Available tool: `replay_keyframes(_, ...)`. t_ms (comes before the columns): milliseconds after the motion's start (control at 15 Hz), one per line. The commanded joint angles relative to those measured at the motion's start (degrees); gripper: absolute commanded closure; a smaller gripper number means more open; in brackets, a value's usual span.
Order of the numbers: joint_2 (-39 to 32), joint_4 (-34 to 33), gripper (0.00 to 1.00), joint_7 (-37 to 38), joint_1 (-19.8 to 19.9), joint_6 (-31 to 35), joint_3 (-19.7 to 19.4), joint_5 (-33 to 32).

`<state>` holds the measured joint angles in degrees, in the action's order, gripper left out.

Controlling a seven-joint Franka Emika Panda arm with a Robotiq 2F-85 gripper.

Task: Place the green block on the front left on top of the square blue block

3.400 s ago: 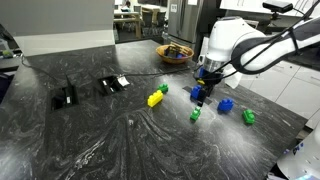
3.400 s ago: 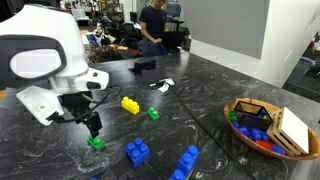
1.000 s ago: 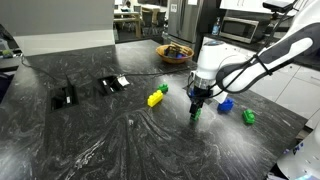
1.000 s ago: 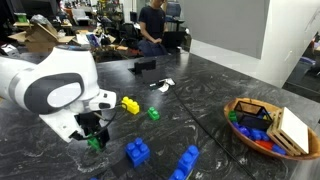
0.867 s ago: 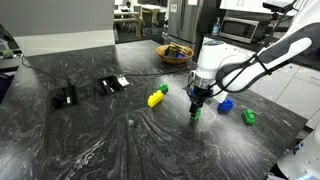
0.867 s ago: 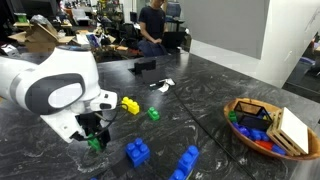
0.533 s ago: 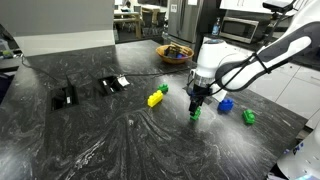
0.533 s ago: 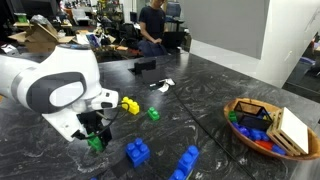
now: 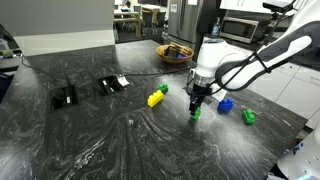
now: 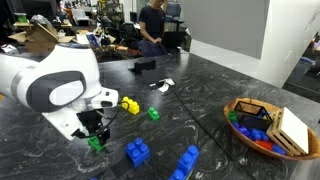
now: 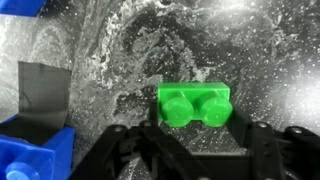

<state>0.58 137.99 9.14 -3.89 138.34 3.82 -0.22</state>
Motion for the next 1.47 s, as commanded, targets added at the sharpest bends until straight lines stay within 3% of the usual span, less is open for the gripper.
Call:
replay_keyframes(0,-0.18,-0.67,0.61,-1.85,-0.08,0.58,0.10,1.61)
replay_keyframes(400,0.98,-1.08,0.61,0.79,0.07,-0.86,-0.04,-0.15)
replay_keyframes(933,5.94,-5.04,0.61,12.24,1.94,-6.36,-0.71,-9.89)
replay_keyframes(1400,8.28,-6.77,0.61,21.97,6.73,-9.83,-2.06,-13.56)
